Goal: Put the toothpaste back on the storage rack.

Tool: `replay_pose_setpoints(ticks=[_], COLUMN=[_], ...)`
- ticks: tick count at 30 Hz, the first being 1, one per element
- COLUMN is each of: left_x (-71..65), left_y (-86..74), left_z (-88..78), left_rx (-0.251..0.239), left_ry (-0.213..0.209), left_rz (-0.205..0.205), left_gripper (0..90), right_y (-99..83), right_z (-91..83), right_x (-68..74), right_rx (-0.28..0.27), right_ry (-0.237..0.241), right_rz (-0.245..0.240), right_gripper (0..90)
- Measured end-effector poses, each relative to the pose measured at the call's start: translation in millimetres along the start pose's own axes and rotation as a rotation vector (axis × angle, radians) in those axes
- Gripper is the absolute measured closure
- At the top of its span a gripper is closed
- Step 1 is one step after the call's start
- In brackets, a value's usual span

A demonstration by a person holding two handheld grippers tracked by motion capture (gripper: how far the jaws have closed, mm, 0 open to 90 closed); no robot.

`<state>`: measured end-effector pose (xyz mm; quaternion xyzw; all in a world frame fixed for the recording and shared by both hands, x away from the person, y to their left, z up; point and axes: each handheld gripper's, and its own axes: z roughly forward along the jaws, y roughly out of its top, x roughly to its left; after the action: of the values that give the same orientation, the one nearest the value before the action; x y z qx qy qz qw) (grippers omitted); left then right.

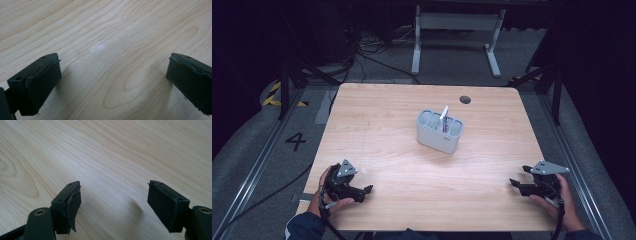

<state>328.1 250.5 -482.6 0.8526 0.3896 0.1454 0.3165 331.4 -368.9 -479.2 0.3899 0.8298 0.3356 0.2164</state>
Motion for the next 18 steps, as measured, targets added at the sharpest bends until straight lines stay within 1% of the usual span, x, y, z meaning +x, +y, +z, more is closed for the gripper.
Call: replay_pose_setpoints(ticks=[1,2,4,5,6,7,9,18], left_x=[0.0,-0.1,-0.1,-1.2,-0.6,0.6,-0.5,-0.5], left_y=[0.0,0.1,0.2,-0.1,0.3,0.9,0.6,1.3], left_z=[0.0,0.0,0.1,0.6,0.8,0.5,0.7,1.6], left_rx=[0.0,0.0,0.002,0.0,-0.002,0.0,0.002,-0.001], left_ry=[0.0,0.0,0.001,-0.002,0.003,0.012,0.005,0.005], left_rz=[-0.001,-0.001,-0.002,-0.018,-0.012,0.008,-0.008,-0.013], left_gripper=[0.3,0.3,0.3,0.3,0.3,0.3,0.3,0.2], right_y=[-4.0,-7.4,-12.4,-13.2,-13.5,-13.5,-13.5,-13.3], right_z=[-0.7,-1.8,-2.7,-2.8,-2.5,-2.4,-2.3,-1.8], right_x=[-1.5,-3.4,-6.7,-8.4,-9.5,-10.1,-10.5,-10.6], right_rx=[-0.008,-0.016,-0.034,-0.031,-0.029,-0.028,-0.028,-0.027], right_ry=[0.005,0.022,0.037,0.044,0.049,0.052,0.056,0.054], right_rz=[0.017,0.041,0.072,0.084,0.089,0.095,0.092,0.091], right_gripper=[26.8,26.7,25.8,25.4,24.9,24.8,24.6,24.3])
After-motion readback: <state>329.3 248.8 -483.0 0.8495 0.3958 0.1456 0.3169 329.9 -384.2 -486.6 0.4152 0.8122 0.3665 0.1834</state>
